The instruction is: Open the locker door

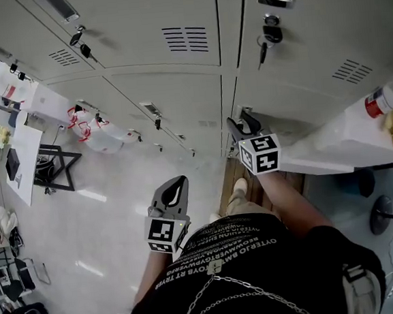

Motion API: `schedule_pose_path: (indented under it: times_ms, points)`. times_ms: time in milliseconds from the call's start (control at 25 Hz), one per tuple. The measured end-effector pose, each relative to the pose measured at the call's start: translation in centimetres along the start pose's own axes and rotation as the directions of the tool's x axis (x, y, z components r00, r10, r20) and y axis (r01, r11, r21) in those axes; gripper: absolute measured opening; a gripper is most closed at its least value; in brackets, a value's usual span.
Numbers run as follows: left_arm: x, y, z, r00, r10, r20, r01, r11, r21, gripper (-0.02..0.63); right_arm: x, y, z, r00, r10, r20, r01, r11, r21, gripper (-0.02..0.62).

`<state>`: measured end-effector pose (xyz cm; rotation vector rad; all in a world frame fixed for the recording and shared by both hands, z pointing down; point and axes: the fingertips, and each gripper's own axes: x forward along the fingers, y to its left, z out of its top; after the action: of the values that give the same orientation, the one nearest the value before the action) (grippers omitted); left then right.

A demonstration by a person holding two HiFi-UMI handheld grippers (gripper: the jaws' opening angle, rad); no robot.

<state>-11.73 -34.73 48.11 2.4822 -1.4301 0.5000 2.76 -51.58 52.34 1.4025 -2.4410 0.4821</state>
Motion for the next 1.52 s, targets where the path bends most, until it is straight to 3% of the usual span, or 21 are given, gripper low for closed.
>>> schedule_pose_path:
  times_ms: [360, 680, 1000, 1160, 1520]
  points:
    - [-1.6, -1.2, 0.0, 1.0, -0.024, 0.019, 0.024, 0.999, 0.028, 0.0, -1.8, 1.3, -0.6, 0.997, 0.071, 0.029, -0.074, 0.993, 0.097, 0.17]
    - [-3.8, -2.8, -0.5, 0.996, -0.079, 0.04, 0.077, 0.996, 0.044, 0.0, -6.7, 3.8, -2.9, 0.996, 0.078, 0.039, -0.082, 0.989, 0.125, 0.172]
    - [-5.6, -5.2, -1.4, 0.985, -0.163, 0.06, 0.158, 0.984, 0.077, 0.0, -11.5, 5.0, -5.3, 0.999, 0.041, 0.03, -0.044, 0.99, 0.132, 0.175]
    - [-7.0, -5.6, -2.1, 0.982, -0.181, 0.058, 0.176, 0.981, 0.082, 0.0, -13.5, 4.9, -6.2, 0.999, -0.03, 0.027, 0.026, 0.991, 0.13, 0.175]
    - [-10.0, -5.6, -4.8, 0.98, -0.195, 0.048, 0.191, 0.979, 0.074, 0.0, -12.7, 5.3, -5.4, 0.993, -0.112, 0.025, 0.11, 0.99, 0.086, 0.178]
